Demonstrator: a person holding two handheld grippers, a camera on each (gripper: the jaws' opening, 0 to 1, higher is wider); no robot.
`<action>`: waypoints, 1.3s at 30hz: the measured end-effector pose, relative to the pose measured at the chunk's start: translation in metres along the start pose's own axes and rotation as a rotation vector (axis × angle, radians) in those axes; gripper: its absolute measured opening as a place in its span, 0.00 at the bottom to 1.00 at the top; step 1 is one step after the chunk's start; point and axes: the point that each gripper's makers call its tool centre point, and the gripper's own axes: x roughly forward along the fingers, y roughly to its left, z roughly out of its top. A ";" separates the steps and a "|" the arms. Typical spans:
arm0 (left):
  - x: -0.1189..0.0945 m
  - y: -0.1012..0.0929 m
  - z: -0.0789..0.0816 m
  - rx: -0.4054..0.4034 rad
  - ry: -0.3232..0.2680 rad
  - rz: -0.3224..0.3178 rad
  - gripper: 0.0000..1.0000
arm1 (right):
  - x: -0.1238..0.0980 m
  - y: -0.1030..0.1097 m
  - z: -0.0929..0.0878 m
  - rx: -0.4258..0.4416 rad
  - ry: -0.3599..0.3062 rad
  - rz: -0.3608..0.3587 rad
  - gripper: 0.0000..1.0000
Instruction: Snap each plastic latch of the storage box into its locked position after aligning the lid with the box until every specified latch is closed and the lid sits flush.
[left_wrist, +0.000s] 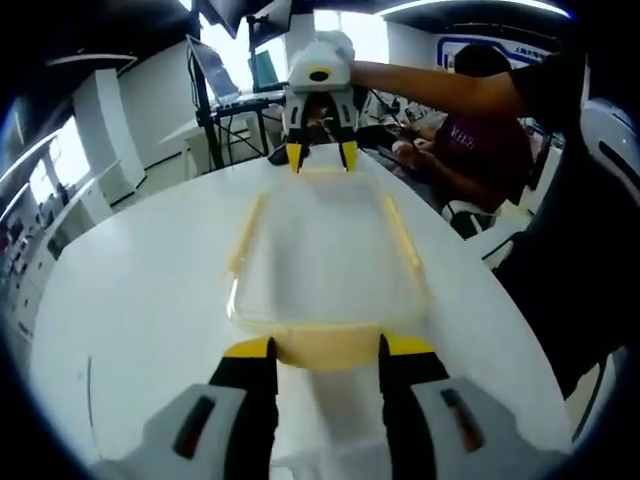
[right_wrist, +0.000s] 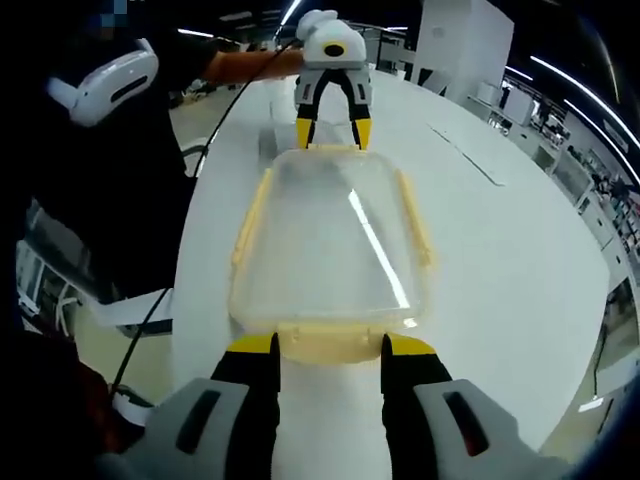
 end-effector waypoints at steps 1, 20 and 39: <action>-0.002 -0.001 0.000 -0.001 0.000 0.003 0.38 | 0.000 0.000 0.002 -0.003 -0.002 0.001 0.38; -0.050 -0.014 -0.011 -0.001 -0.029 0.087 0.38 | 0.007 0.008 0.049 -0.078 0.016 0.011 0.38; -0.095 -0.031 -0.048 -0.053 -0.031 0.155 0.38 | 0.031 0.005 0.104 -0.166 0.022 0.040 0.38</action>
